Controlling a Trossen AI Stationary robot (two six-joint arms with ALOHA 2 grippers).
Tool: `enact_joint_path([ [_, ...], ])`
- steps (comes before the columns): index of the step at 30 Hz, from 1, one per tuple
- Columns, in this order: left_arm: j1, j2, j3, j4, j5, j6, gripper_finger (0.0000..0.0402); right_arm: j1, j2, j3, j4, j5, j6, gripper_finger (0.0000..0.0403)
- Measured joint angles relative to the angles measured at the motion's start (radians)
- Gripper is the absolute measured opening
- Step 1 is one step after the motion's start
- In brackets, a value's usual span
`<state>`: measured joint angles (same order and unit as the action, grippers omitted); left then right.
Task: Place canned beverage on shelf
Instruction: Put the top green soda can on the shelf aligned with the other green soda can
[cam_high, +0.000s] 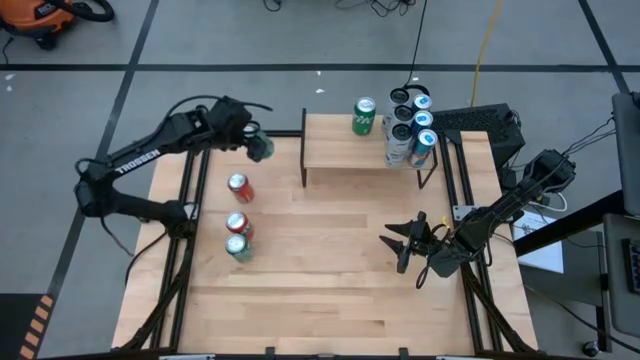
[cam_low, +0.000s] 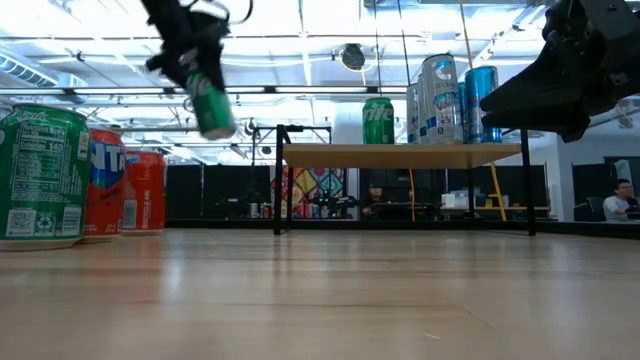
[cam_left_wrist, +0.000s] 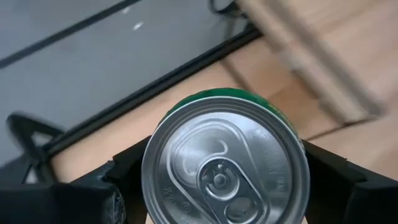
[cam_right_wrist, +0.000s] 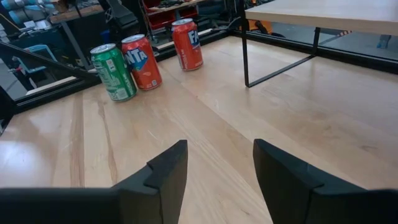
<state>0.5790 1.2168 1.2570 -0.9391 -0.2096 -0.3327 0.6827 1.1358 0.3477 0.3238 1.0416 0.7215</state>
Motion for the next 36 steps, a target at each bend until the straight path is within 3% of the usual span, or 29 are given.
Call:
enact_joint_path([
  [9,-0.145,0.167,0.312,-0.024,0.0,-0.001,0.0294,-0.002,0.0,0.0,0.0,0.0,-0.001,0.0174],
  [20,-0.181,0.479,0.615,-0.029,0.001,0.062,0.0294,-0.002,0.0,0.0,0.0,0.0,0.0,0.0173],
  [27,-0.182,0.62,0.704,-0.038,0.053,0.088,0.0294,-0.002,0.0,0.0,-0.007,0.0,0.0,0.0173],
  [36,-0.191,0.683,0.725,-0.043,0.074,0.109,0.0295,-0.002,0.0,0.0,-0.087,0.0,0.081,0.0173],
])
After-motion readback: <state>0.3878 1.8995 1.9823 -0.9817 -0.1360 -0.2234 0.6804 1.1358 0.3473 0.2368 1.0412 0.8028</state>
